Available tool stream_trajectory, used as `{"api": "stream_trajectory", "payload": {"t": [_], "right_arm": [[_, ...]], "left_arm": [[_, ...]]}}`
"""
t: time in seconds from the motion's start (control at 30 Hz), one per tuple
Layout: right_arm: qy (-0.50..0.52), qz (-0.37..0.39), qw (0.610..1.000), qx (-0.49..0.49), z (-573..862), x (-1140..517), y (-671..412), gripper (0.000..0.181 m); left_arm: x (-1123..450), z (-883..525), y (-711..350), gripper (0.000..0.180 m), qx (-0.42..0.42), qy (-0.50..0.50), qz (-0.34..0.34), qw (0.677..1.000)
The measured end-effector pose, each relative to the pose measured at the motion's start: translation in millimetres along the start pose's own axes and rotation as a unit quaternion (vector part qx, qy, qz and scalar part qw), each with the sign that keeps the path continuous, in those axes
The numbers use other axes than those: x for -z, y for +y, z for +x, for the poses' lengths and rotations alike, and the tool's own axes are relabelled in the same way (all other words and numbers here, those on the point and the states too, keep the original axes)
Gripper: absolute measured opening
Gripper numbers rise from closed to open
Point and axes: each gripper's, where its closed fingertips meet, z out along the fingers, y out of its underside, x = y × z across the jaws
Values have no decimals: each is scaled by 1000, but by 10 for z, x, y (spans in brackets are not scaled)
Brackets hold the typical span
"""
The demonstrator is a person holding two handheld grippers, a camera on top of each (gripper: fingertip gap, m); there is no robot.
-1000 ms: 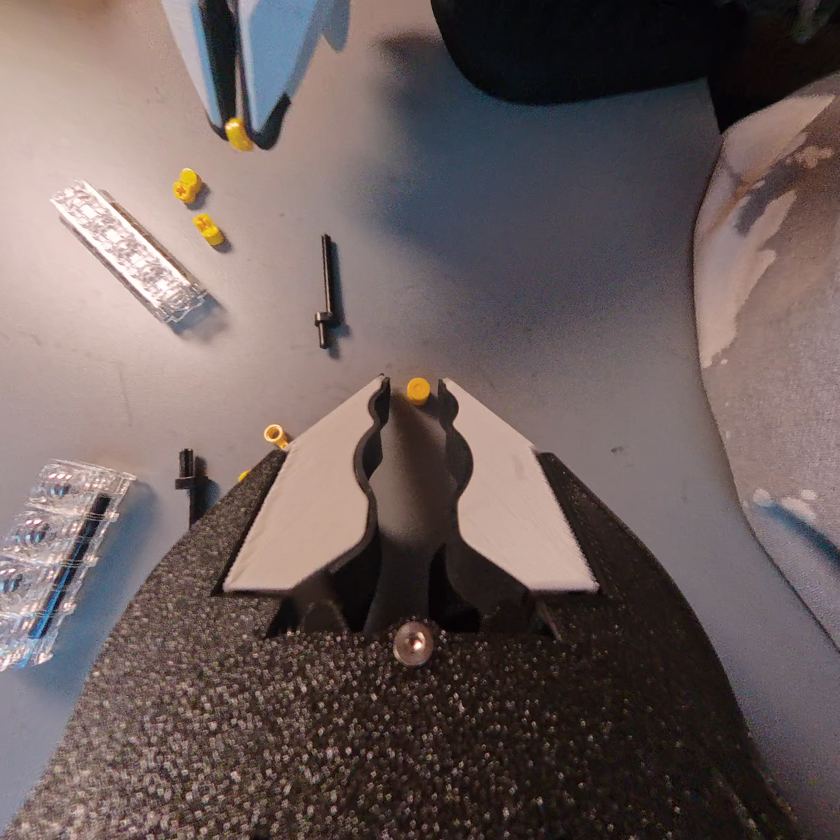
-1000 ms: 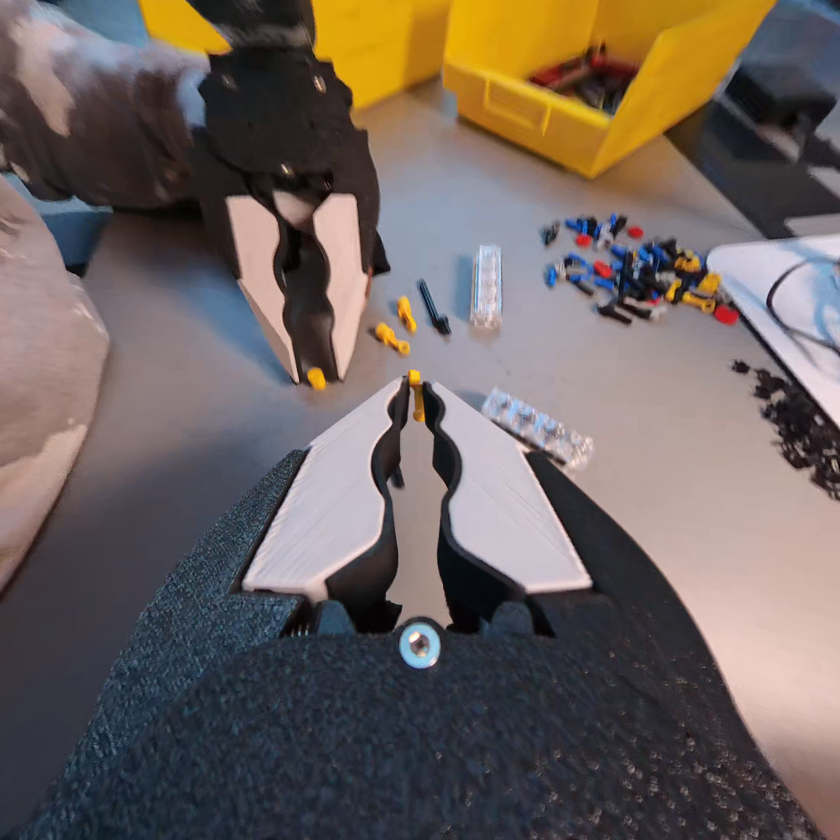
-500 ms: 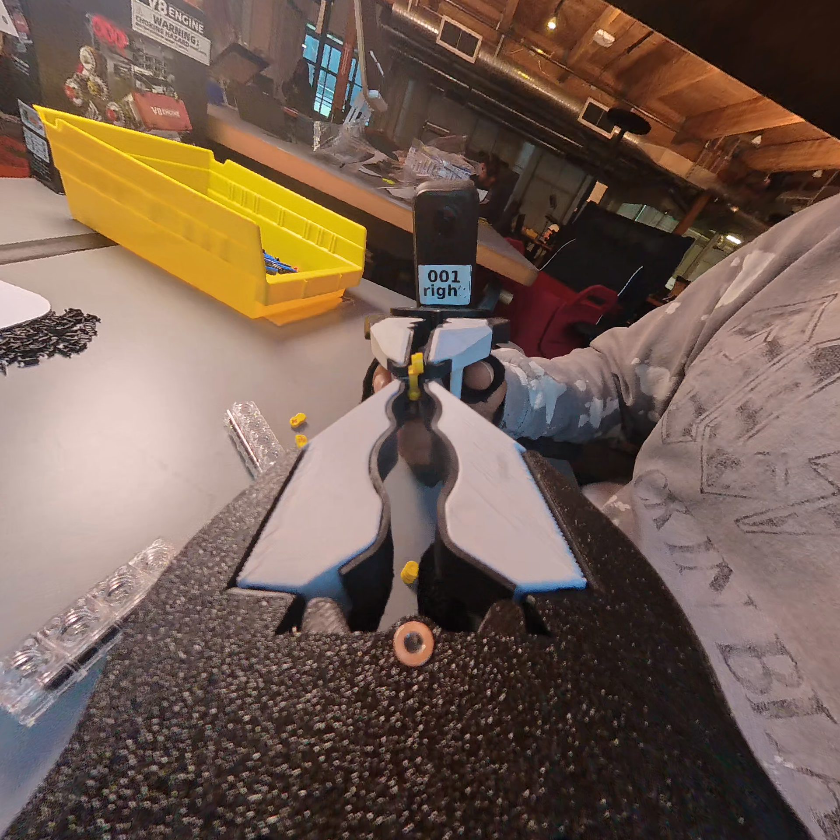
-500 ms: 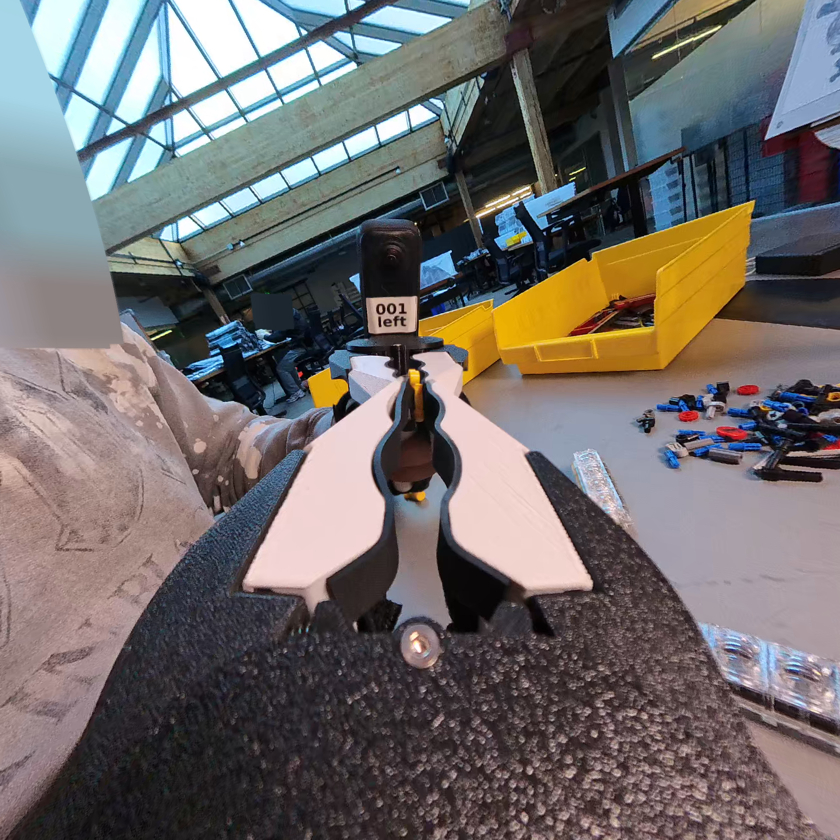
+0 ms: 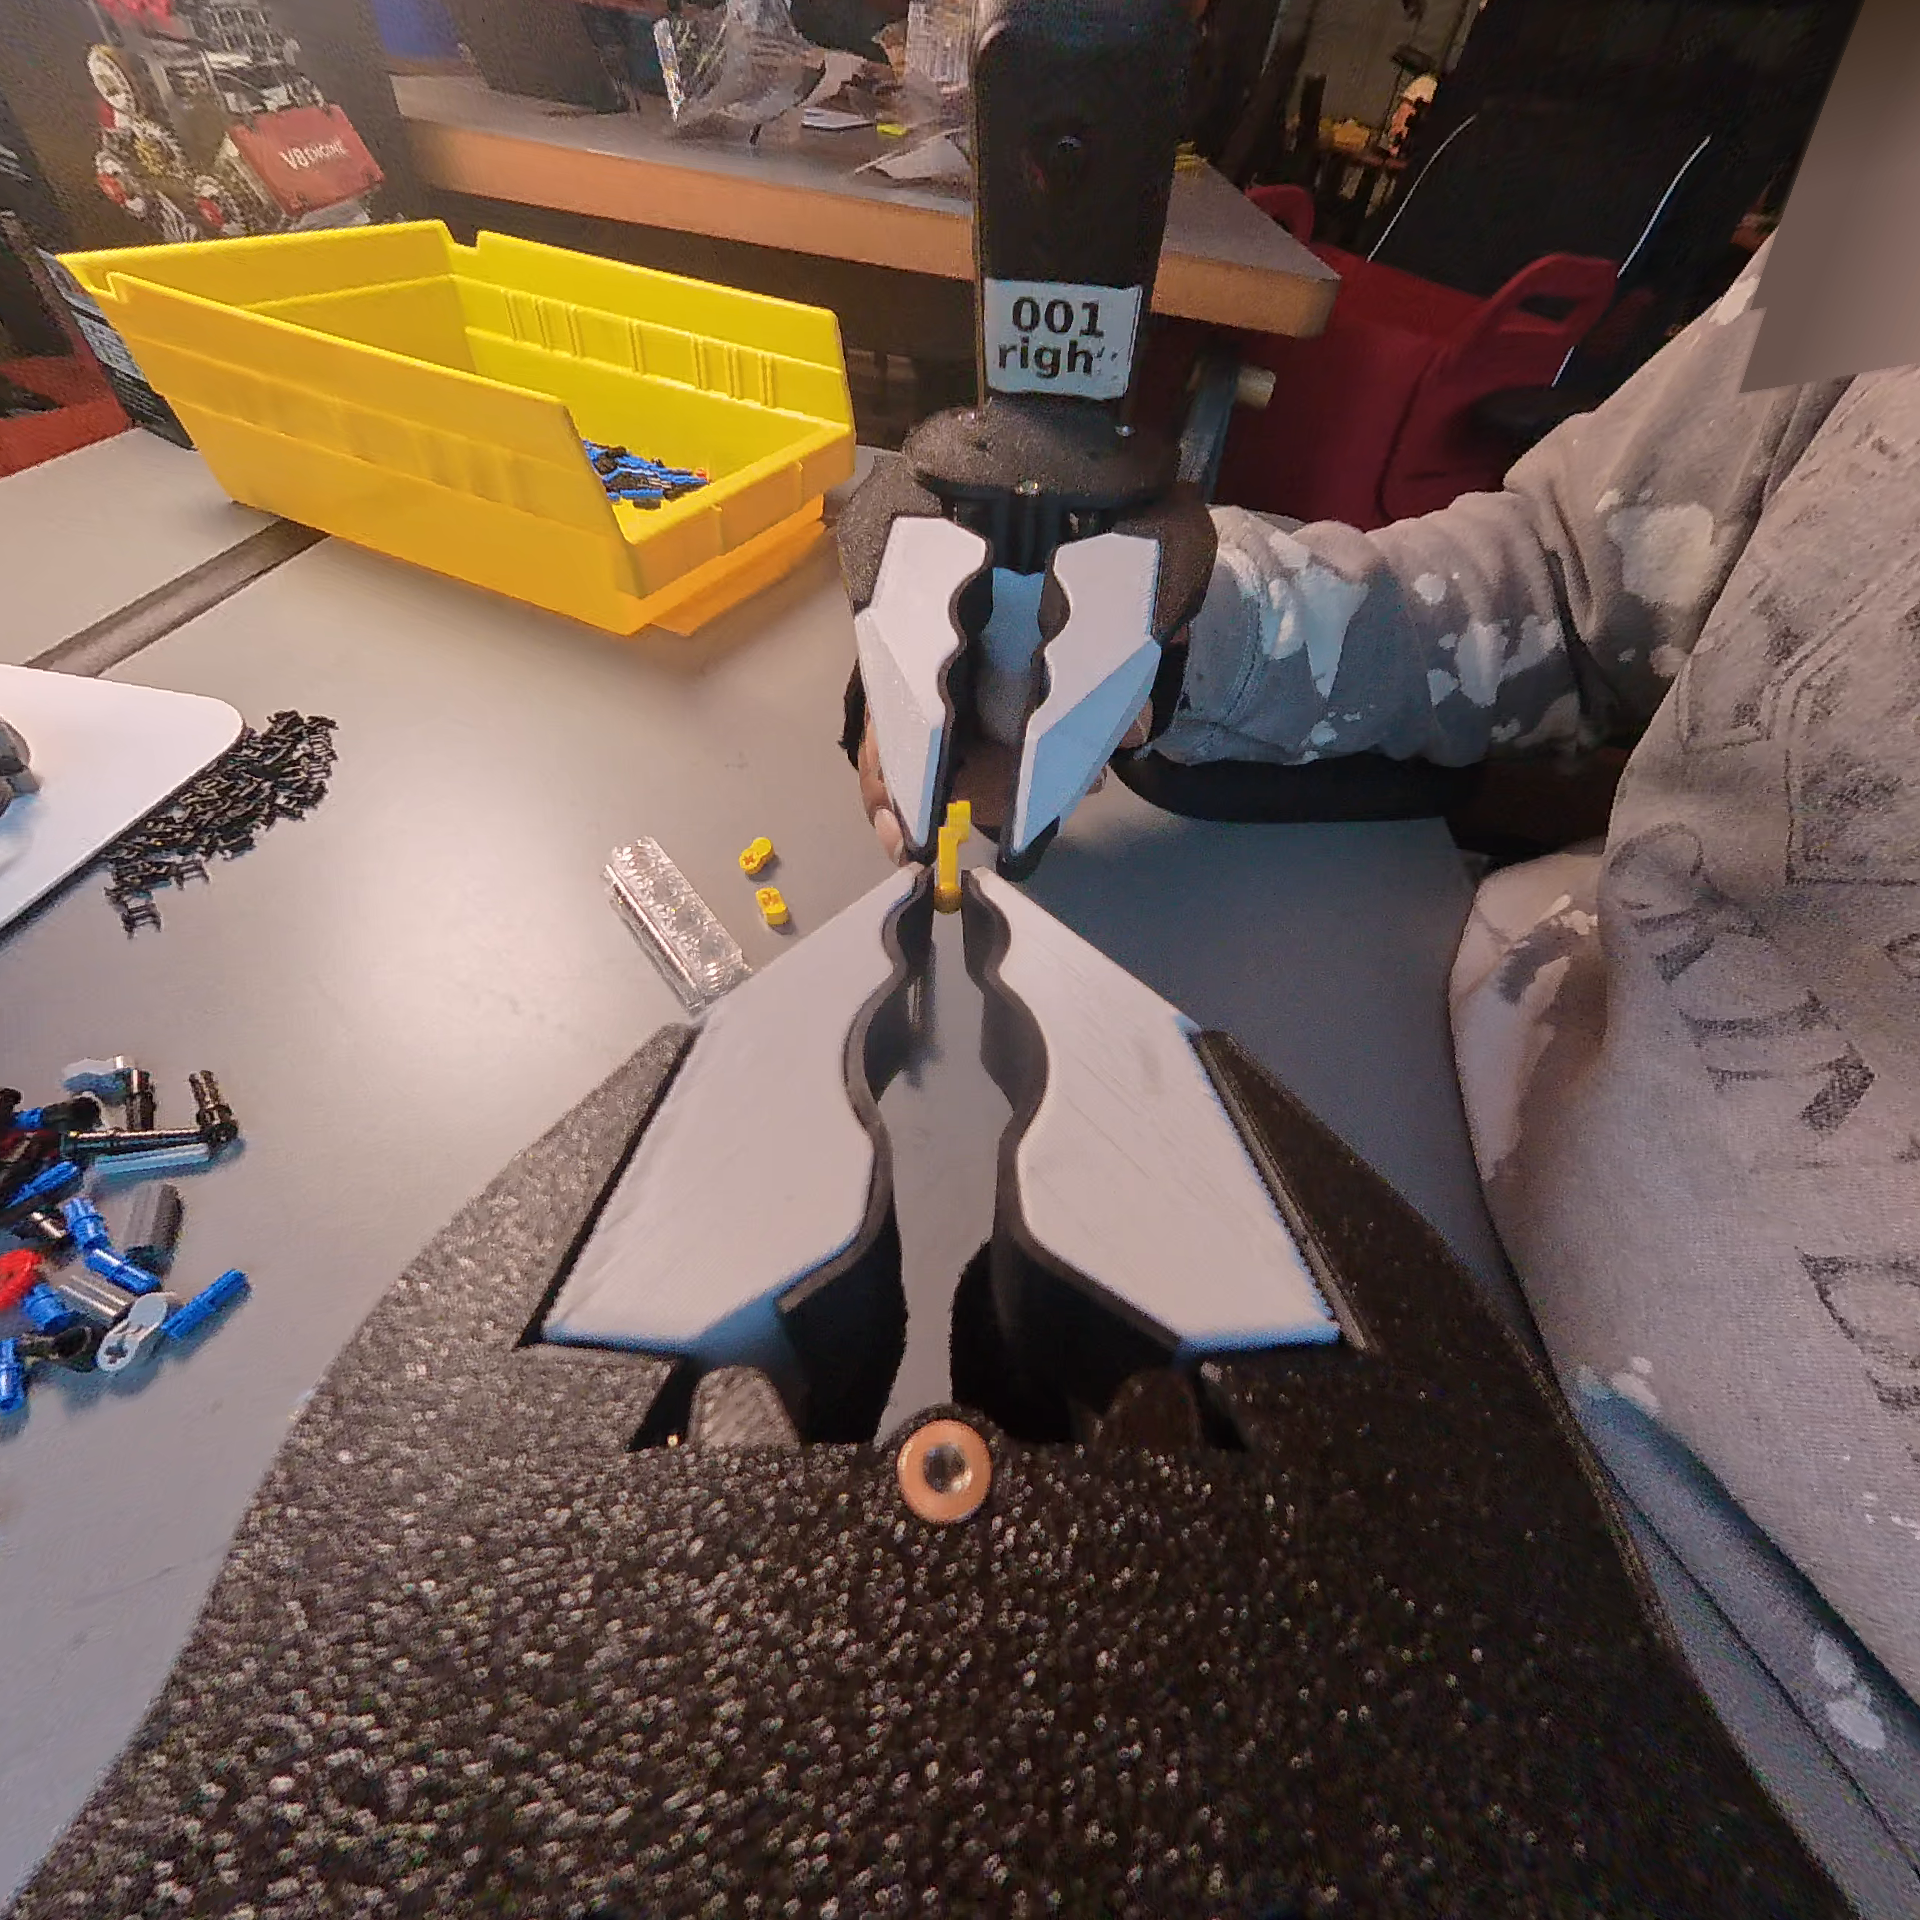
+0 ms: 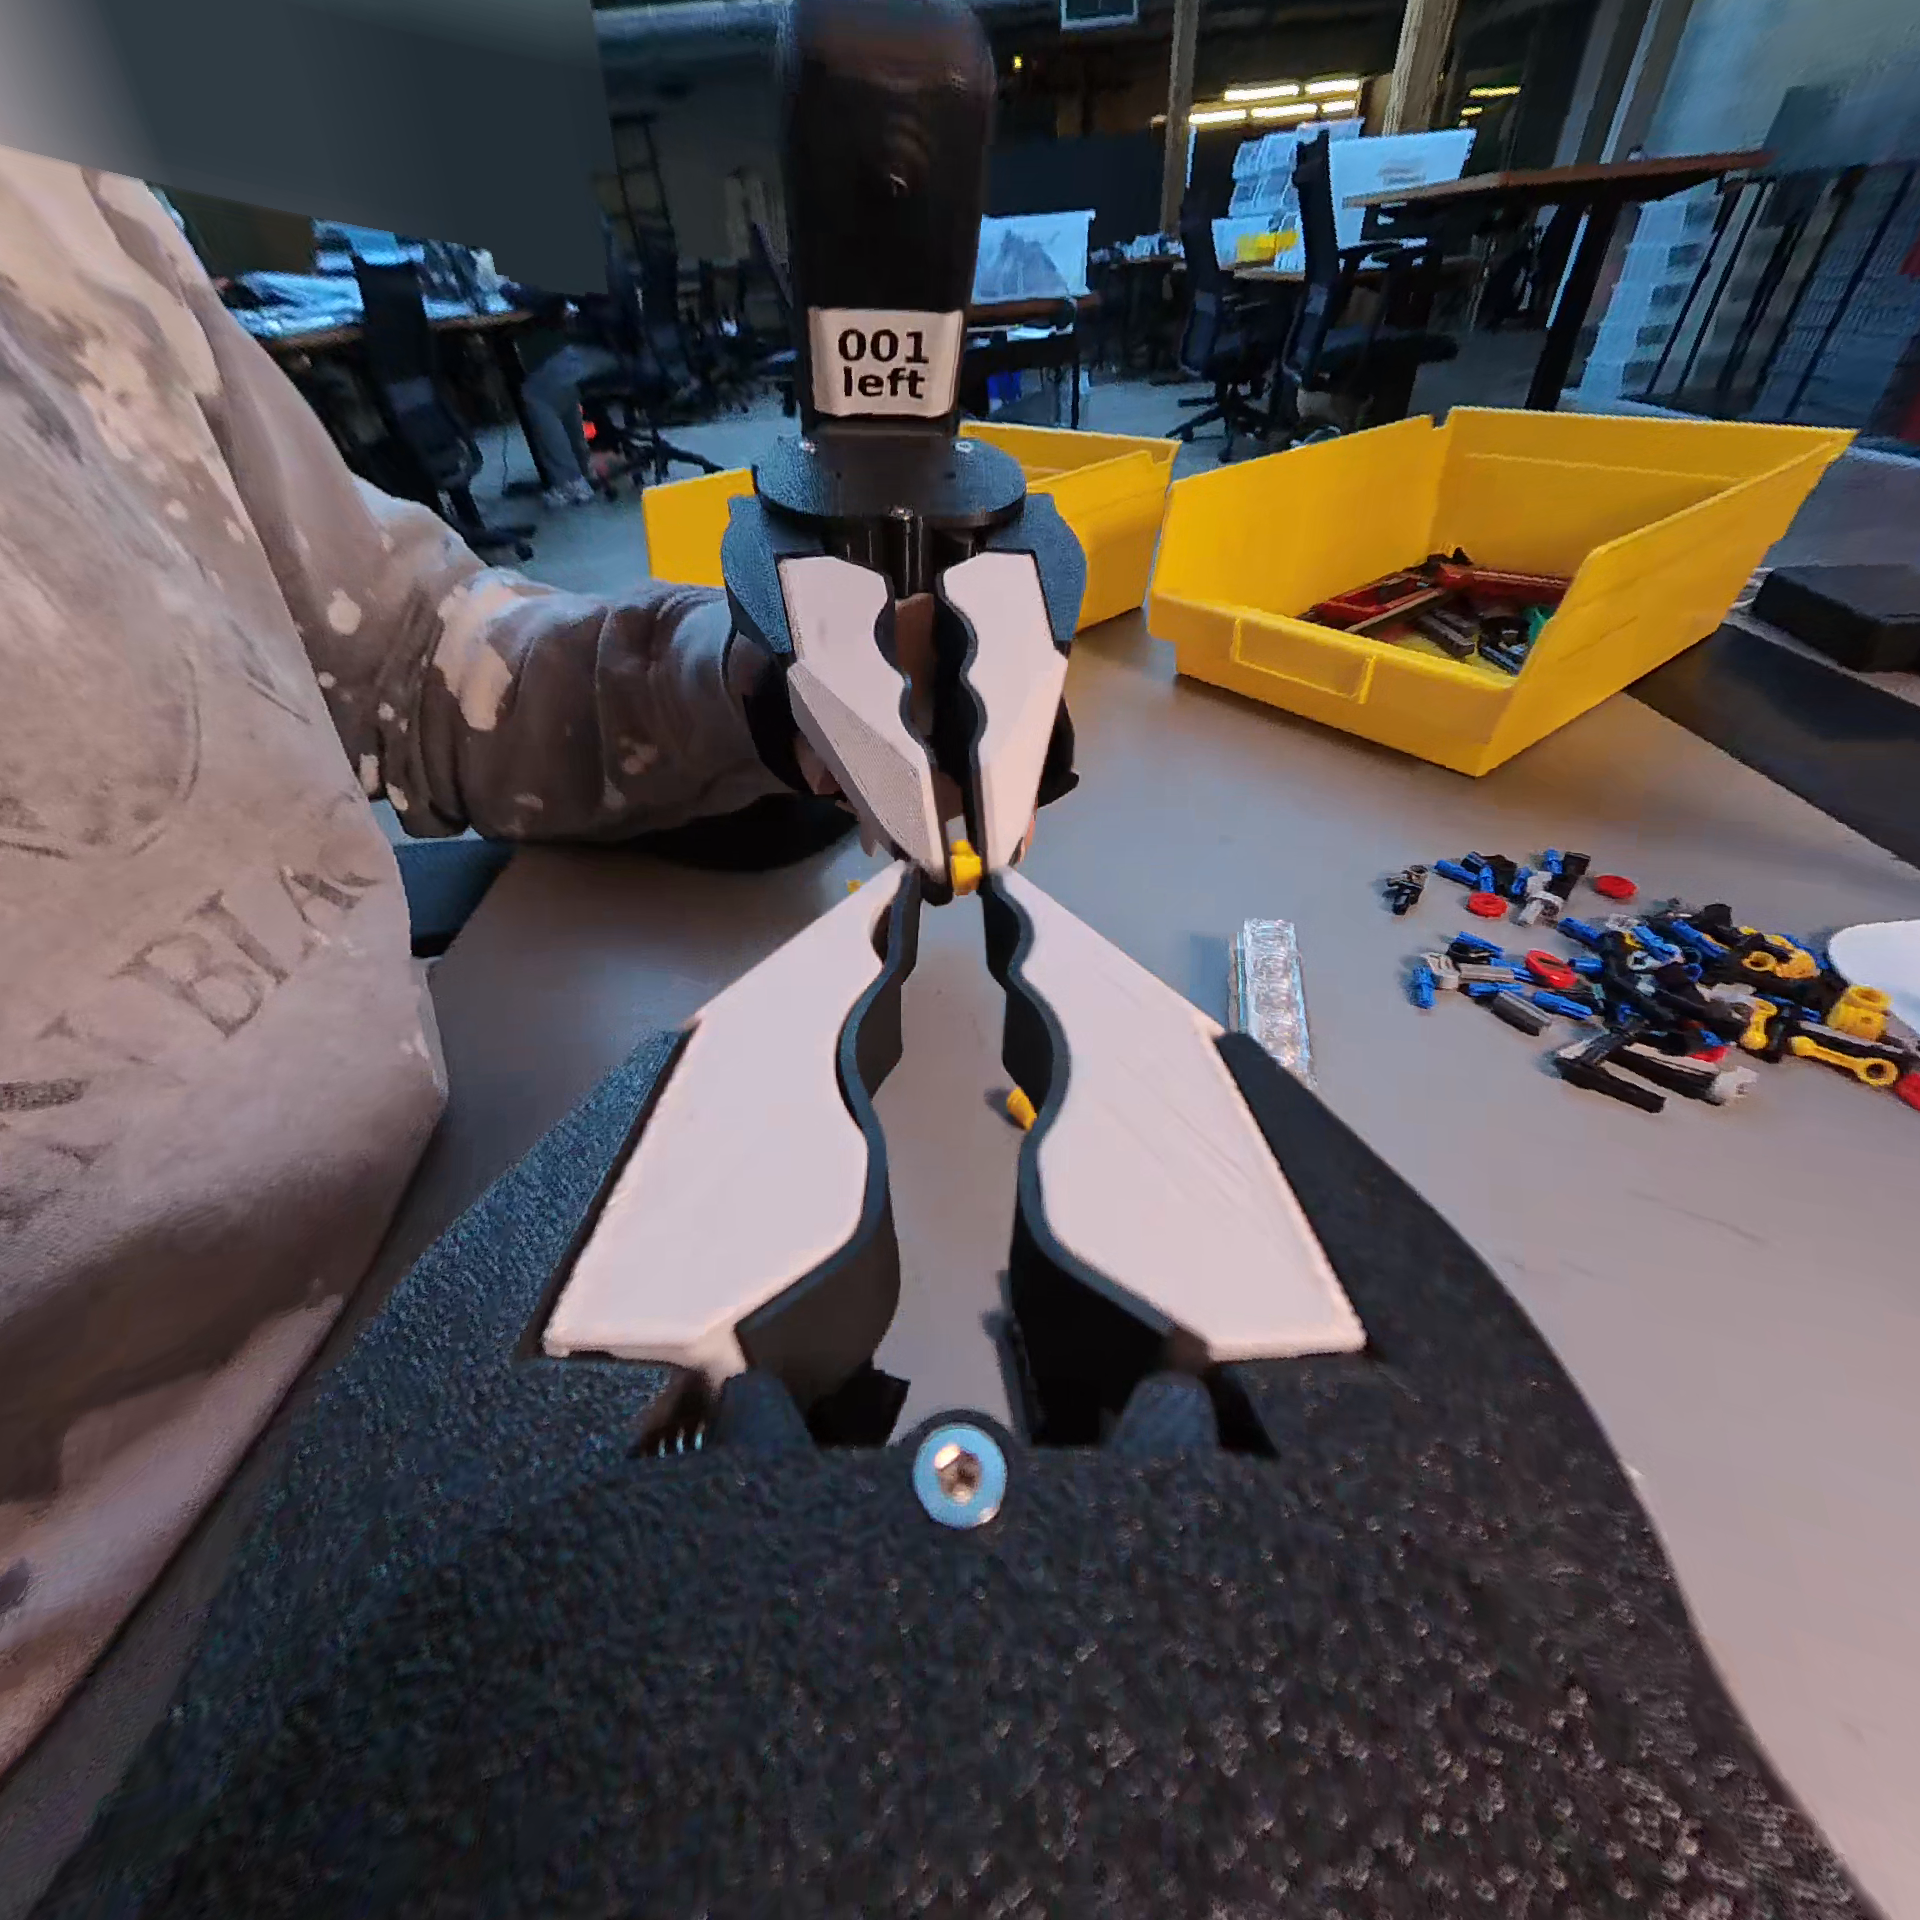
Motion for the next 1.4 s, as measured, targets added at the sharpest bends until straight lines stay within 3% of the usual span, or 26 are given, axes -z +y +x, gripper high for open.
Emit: {"api": "stream_trajectory", "payload": {"t": [0.3,0.8,1.27,1.4], "right_arm": [[-6,-37,999,18,-41,4,116,5],[-7,-45,999,15,-51,1,168,5],[-14,-70,997,-7,-53,-11,248,5],[-12,-59,998,-20,-27,-8,213,5]], "left_arm": [[-48,42,125,2,-33,1,-38,999],[-66,47,168,3,-16,13,-35,999],[-92,35,252,2,-56,-12,-74,996],[-69,12,210,3,-47,-10,-54,997]]}}
